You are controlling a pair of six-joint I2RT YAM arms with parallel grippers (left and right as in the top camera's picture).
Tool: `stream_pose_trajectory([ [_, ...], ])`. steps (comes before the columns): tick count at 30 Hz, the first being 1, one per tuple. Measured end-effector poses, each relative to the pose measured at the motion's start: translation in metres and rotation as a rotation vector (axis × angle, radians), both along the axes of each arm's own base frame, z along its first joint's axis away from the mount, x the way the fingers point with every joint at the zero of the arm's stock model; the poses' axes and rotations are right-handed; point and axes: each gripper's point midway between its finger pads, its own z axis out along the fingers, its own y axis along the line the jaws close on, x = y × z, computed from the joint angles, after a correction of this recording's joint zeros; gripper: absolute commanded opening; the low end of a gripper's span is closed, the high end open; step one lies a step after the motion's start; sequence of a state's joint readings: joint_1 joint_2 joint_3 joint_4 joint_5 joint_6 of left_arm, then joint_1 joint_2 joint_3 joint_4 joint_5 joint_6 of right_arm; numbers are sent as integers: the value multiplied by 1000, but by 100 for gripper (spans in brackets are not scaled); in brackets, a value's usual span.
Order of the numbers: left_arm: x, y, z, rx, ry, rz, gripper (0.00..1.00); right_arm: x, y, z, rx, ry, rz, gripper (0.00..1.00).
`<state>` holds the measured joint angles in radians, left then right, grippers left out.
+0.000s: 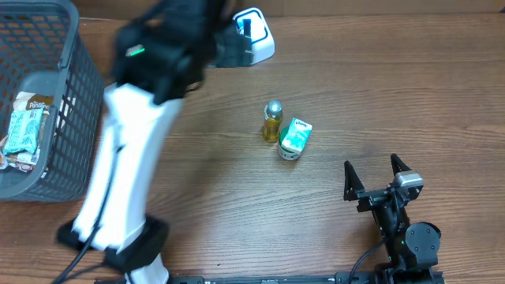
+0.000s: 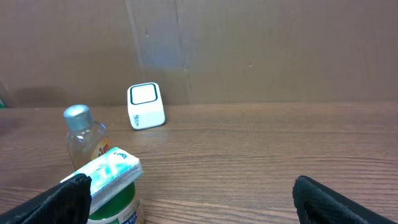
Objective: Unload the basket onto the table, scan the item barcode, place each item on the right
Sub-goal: 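Release the oil bottle on the table and move the left gripper back, then reach into the basket and grasp the PanTree snack bag with left gripper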
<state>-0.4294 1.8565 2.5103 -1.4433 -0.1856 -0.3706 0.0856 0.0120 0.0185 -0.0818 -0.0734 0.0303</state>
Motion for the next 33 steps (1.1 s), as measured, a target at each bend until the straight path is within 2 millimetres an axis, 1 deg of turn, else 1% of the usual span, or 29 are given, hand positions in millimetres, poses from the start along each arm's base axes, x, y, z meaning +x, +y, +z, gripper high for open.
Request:
stream_pose_trajectory([
  [2,-10,25,24,14,-66,34,98,0,0,0,0,0,0,100],
  [3,-16,41,38,25,-104,62,100,0,0,0,0,0,0,100],
  [6,-28,70,59,48,-165,124,100,0,0,0,0,0,0,100],
  [8,-37,94,73,68,-206,186,100,0,0,0,0,0,0,100],
  [9,-40,102,77,75,-218,206,100,0,0,0,0,0,0,100],
  [11,-48,124,84,97,-235,269,100,0,0,0,0,0,-1,100],
  [12,-51,133,86,105,-238,293,100,0,0,0,0,0,-1,100],
  [14,-61,158,87,135,-230,369,100,0,0,0,0,0,0,100],
  [18,-74,197,80,173,-184,505,99,0,0,0,0,1,0,100],
  [20,-81,220,77,174,-168,592,100,0,0,0,0,0,0,100],
  [25,-99,266,75,149,-154,790,99,0,0,0,0,0,0,100],
  [31,-118,306,72,131,-145,958,100,0,0,0,0,0,-1,100],
  [33,-124,316,70,134,-132,997,100,0,0,0,0,0,0,100],
])
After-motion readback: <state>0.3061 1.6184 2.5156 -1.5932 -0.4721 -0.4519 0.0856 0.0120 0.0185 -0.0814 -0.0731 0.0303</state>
